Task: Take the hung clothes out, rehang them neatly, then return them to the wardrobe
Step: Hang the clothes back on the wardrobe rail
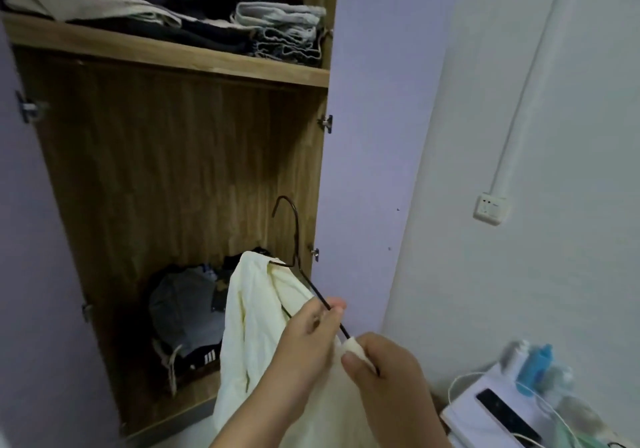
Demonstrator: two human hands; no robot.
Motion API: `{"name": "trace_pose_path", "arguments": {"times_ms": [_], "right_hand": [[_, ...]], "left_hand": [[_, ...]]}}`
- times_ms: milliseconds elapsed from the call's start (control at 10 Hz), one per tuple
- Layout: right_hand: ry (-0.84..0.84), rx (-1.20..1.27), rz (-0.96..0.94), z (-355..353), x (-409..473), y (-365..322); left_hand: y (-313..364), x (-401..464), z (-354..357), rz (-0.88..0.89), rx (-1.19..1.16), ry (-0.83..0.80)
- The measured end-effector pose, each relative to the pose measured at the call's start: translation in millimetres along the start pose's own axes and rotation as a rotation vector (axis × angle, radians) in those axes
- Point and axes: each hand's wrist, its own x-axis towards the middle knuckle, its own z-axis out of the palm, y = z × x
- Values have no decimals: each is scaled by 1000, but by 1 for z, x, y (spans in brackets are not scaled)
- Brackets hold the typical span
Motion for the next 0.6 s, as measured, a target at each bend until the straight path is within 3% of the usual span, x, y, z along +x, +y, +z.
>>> {"name": "trace_pose_path", "arguments": {"times_ms": [100, 200, 300, 600], "right_hand": [[-120, 27, -45, 16, 25, -16], [-343, 147, -52, 38, 50, -35], [-385, 156, -56, 65, 81, -51], [-178, 573, 72, 147, 148, -84]], "left_hand": [[9, 19, -32, 3, -75, 10], [15, 46, -69, 9, -100, 47], [18, 77, -103, 27, -86, 29], [19, 142, -177, 119, 88, 78]]}}
